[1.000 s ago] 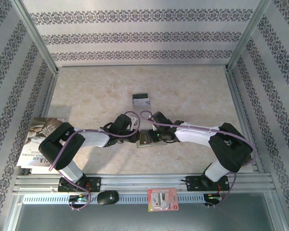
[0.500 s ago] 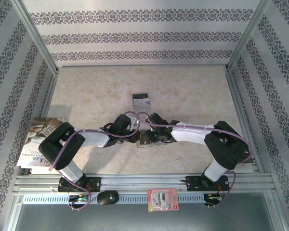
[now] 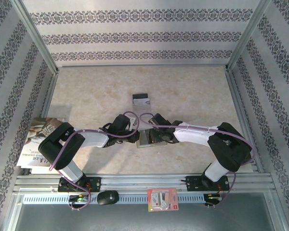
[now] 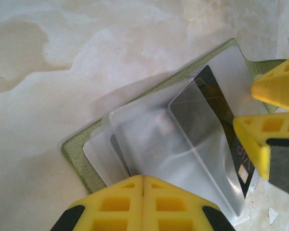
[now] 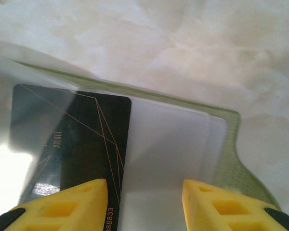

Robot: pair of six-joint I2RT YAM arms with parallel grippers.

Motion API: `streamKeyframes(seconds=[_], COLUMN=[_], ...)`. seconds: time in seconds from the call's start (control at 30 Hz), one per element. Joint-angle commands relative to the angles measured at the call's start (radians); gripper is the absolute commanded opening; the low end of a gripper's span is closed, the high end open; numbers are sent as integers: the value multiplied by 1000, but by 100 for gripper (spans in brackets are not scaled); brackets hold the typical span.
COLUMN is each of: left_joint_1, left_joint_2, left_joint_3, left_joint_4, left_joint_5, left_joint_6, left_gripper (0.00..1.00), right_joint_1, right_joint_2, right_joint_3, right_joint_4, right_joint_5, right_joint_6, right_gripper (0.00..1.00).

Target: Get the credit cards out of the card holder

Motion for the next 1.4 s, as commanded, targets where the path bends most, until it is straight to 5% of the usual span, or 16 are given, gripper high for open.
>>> streamKeyframes(seconds=[0.0, 0.27, 0.43, 0.63, 1.07, 1.37], left_joint_1=[23, 24, 19, -46, -95, -129], left_joint_2=[16, -62, -166, -136, 52, 5], left_joint_3=[-39, -29, -3, 98, 189, 202], left_joint_4=[-112, -146, -198, -213, -155, -156], left_joint_5=[-27, -34, -41, -35, -23, -79], left_joint_6=[3, -2, -2, 14, 3, 18], left_gripper=[3, 6, 13, 17, 14, 15], right_joint_1=[-10, -28, -124, -182, -229, -233], right_joint_2=[-36, -179, -186, -134, -102, -84], right_joint_3=[-20, -33, -73, -101, -110, -108], right_joint_4=[-84, -43, 81, 171, 167, 172], right_joint_5=[49, -51, -351, -490, -503, -504], right_joint_6=[-7, 3, 42, 84, 64, 62], right_gripper=[45, 46, 43, 37, 37, 37])
